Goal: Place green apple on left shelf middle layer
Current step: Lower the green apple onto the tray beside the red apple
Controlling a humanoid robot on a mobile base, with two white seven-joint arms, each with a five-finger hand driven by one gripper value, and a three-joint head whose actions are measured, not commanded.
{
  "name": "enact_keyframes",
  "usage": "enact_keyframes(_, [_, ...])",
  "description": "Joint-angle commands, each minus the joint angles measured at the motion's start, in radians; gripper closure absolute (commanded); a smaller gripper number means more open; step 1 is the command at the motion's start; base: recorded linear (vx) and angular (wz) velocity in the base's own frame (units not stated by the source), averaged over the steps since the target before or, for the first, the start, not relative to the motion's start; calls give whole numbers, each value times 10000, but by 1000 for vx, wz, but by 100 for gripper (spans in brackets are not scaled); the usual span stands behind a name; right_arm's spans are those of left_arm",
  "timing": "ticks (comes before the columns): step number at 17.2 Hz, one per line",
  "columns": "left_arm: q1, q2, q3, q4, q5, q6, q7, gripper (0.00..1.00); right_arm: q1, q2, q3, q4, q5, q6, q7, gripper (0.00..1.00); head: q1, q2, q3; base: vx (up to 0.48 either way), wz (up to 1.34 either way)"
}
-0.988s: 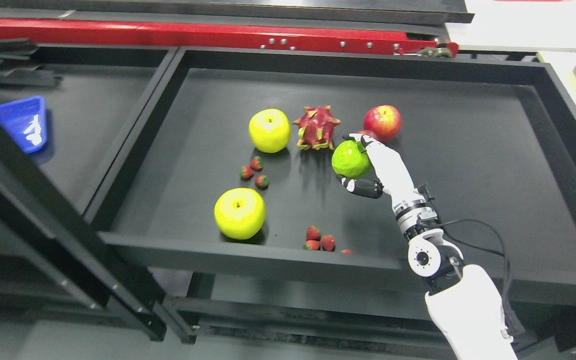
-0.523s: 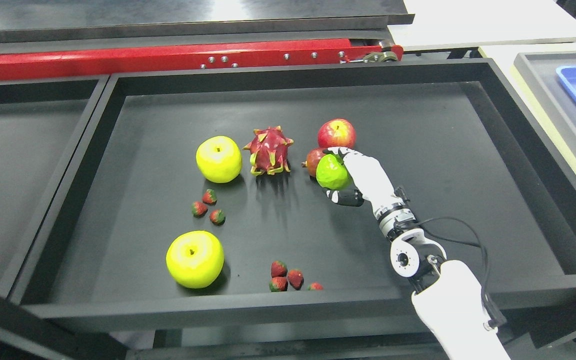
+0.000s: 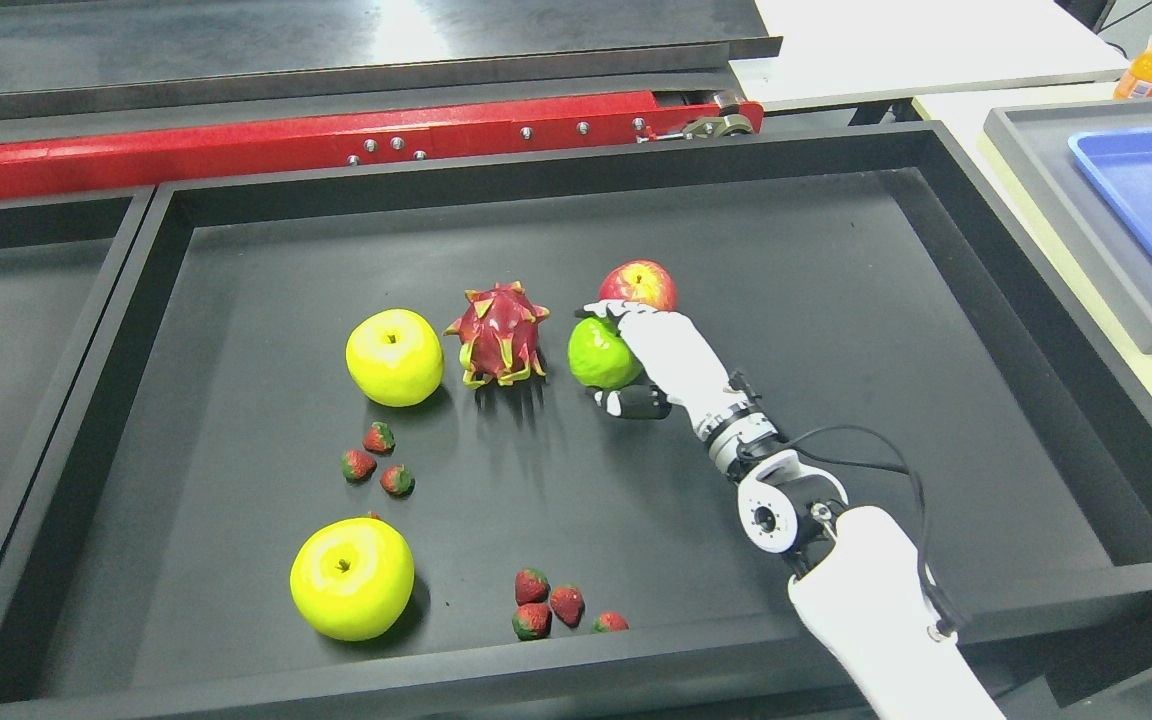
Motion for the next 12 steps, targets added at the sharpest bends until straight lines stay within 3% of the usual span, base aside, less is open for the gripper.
enact_keyframes(1, [0,175,0,-1,-1,-3,16,0,-628,794,1507,350,51,-127,396,100,0,0,0,49,-48])
enact_keyframes(3, [0,175,0,-1,-1,-3,1,0,-644,929,1569,732,51,-111,720,98,0,0,0,31,-29])
enact_keyframes(4, [0,175,0,-1,-1,-18,16,0,-705,929,1539,840,51,-81,736,91,0,0,0,15,-12])
enact_keyframes(5, [0,175,0,14,-1,-3,1,0,-705,929,1417,856,-25,41,736,54,0,-1,0,15,-12])
enact_keyframes(6, [0,175,0,-1,-1,-3,16,0,-675,929,1264,826,-177,482,706,1,0,-1,0,0,0])
enact_keyframes(8, [0,175,0,-1,-1,-18,16,0,-598,929,378,780,-1063,977,706,0,0,-1,0,0,0])
enact_keyframes(12, [0,175,0,-1,-1,-3,1,0,-186,929,-1707,-60,-4496,717,706,0,0,-2,0,0,0])
